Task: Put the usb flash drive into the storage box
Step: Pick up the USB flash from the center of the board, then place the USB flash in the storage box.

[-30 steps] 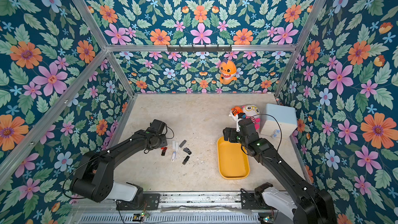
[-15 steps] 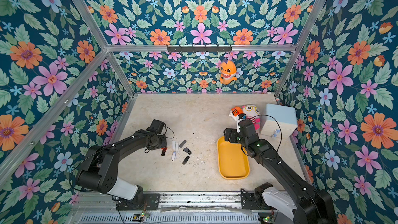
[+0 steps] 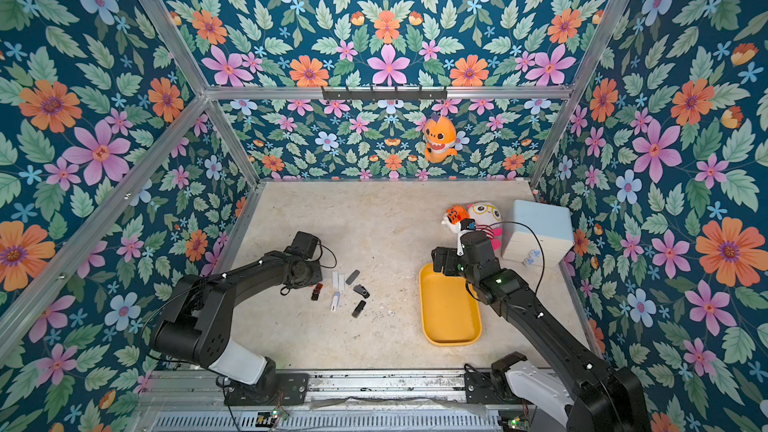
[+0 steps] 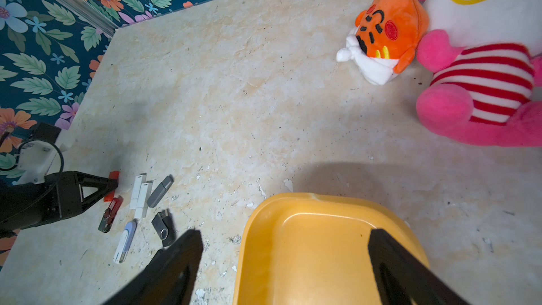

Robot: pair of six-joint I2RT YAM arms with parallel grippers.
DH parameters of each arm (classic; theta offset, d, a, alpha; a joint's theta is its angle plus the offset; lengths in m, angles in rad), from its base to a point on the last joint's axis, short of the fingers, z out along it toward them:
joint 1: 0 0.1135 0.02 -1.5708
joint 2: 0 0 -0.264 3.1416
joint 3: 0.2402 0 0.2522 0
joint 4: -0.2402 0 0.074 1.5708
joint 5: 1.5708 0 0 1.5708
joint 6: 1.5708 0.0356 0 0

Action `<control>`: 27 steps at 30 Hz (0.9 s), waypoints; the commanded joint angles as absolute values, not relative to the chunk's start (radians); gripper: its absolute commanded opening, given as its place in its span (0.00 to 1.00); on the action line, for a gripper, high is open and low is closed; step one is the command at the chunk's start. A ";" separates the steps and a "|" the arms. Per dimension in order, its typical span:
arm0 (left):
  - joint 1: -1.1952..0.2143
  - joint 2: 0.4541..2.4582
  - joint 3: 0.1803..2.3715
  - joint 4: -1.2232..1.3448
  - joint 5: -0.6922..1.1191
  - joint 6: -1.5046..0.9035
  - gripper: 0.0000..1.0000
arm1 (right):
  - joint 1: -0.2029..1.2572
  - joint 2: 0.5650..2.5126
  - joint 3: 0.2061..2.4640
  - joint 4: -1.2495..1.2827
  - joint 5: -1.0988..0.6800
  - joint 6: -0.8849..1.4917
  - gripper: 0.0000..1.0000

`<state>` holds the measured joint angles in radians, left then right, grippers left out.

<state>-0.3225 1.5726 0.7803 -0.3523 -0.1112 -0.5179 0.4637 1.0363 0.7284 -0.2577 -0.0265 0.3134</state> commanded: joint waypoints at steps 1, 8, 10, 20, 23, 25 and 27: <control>-0.323 1.584 0.778 -0.397 -0.058 -0.520 0.22 | 0.464 1.034 0.725 -0.243 -0.023 0.314 0.94; -0.335 1.492 0.814 -0.409 -0.001 -0.528 0.15 | 0.464 1.023 0.721 -0.238 -0.045 0.318 0.94; -0.368 1.449 0.847 -0.440 0.000 -0.545 0.14 | 0.464 1.007 0.714 -0.228 -0.045 0.320 0.94; -0.874 1.538 1.142 -0.373 -0.037 -0.757 0.11 | 0.348 0.930 0.718 -0.293 0.097 0.387 0.97; -1.018 1.695 1.304 -0.365 -0.060 -0.760 0.10 | 0.192 0.906 0.707 -0.308 0.026 0.455 0.97; -1.083 1.800 1.411 -0.366 -0.060 -0.753 0.10 | 0.128 0.904 0.703 -0.310 0.001 0.484 0.98; -1.126 1.895 1.506 -0.373 -0.054 -0.754 0.10 | 0.098 0.916 0.712 -0.326 -0.003 0.497 0.97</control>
